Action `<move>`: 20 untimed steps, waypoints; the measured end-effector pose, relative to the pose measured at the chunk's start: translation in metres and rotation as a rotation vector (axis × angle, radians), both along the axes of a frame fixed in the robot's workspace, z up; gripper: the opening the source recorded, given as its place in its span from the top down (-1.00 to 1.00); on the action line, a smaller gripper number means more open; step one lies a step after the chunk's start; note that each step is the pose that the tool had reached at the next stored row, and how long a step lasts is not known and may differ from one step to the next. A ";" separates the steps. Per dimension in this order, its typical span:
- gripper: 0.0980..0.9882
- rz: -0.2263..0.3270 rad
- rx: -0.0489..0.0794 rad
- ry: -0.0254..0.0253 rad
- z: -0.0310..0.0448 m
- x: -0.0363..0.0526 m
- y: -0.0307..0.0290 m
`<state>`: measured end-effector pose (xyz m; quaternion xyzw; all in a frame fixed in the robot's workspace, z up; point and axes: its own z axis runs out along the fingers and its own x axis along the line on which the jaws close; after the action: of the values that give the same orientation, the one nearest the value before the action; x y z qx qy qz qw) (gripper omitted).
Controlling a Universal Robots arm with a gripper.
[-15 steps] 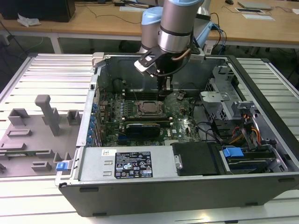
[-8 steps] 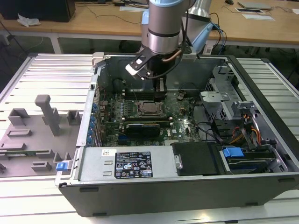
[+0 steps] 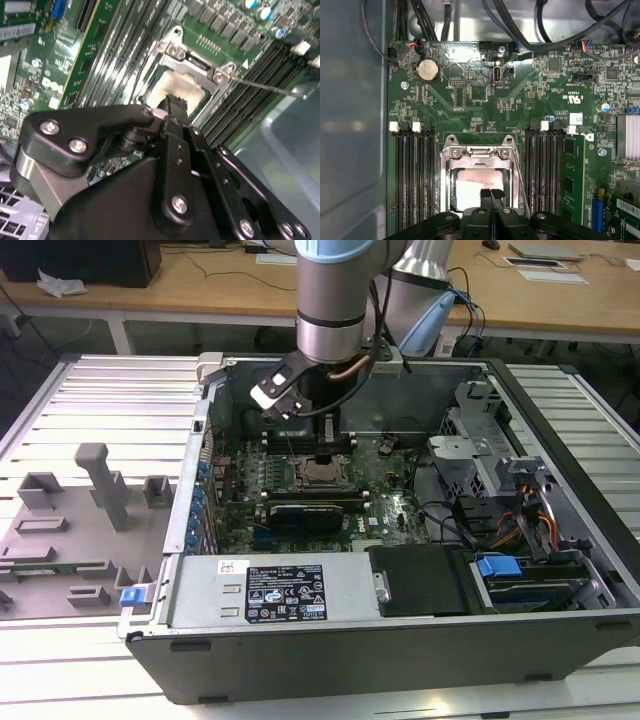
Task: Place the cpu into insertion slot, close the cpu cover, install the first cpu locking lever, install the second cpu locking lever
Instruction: 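Close the cpu cover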
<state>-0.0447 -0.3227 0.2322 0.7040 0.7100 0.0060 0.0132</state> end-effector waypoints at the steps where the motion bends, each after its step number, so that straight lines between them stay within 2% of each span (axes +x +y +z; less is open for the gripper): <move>1: 0.98 0.000 0.000 0.0001 0.0000 0.0000 0.0000; 5: 0.98 0.009 0.000 0.0000 0.0000 -0.0002 0.0000; 13: 0.98 0.178 0.000 0.0000 0.0000 -0.0002 0.0000; 15: 0.98 0.247 0.000 0.0000 0.0000 -0.0002 0.0000; 20: 0.98 0.347 -0.002 0.0002 0.0000 -0.0002 0.0000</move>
<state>-0.0450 -0.3227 0.2321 0.5708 0.8209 0.0075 0.0126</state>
